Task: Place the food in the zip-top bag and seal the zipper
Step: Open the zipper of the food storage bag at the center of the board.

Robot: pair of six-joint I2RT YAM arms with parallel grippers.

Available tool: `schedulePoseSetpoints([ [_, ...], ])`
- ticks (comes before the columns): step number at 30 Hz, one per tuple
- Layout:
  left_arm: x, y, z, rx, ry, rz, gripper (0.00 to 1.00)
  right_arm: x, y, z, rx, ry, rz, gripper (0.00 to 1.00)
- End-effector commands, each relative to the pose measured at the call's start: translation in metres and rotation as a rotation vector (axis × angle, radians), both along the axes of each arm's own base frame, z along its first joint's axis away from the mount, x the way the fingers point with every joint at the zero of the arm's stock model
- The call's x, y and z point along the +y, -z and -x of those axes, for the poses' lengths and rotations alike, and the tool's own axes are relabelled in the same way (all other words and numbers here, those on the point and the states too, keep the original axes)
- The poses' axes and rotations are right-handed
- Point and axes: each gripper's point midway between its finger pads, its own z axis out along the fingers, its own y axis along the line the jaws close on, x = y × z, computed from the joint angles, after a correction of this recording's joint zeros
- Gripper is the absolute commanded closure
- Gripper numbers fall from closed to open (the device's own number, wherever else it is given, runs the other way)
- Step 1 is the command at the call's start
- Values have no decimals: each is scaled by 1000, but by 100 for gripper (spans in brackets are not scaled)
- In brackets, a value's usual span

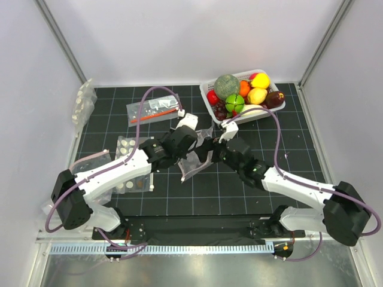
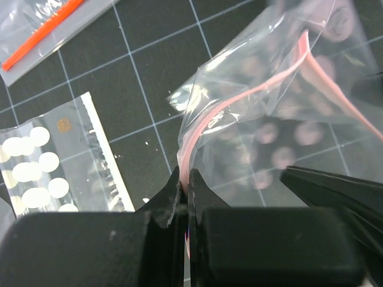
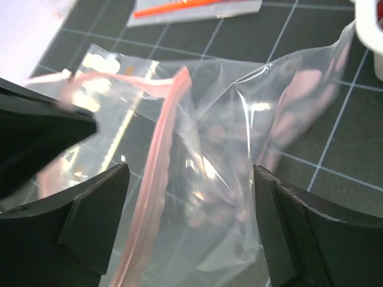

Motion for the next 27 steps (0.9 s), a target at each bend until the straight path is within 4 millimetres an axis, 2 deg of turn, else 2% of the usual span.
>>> schedulePoseSetpoints([
  [1,-13,-20,-8,-40,10,50,100,-5,-34,1,-65,11,-55,13],
  [5,-11,-25,-6,-53,10,84,100,-12,-31,5,-32,31,-46,15],
  [8,-19,-33,1,-58,57,158,100,-8,-28,8,-6,3,-28,8],
  [12,-22,-48,11,-70,103,245,100,8,-25,13,14,-81,-32,3],
  [13,-20,-62,15,-99,110,284,100,14,-32,11,-3,-97,-55,3],
  [14,-17,-61,16,-105,110,288,100,17,-33,10,-11,-103,-65,3],
  [15,-15,-69,18,-127,117,309,100,22,-30,6,-7,-105,-67,3],
  [16,-11,-78,21,-149,118,329,100,28,-41,-1,-32,-103,-89,4],
  [17,-4,-75,21,-158,99,319,100,32,-41,-5,-32,-103,-87,5],
  [18,-1,-77,21,-171,88,317,100,39,-31,-10,-13,-108,-67,7],
  [19,3,-77,21,-180,78,307,100,49,-41,-16,-31,-129,-75,9],
  [22,13,-72,13,-199,28,247,100,67,-30,-28,-16,-164,-38,11],
  [27,6,-49,-4,-185,-5,144,100,84,-26,-31,13,-254,-81,0],
])
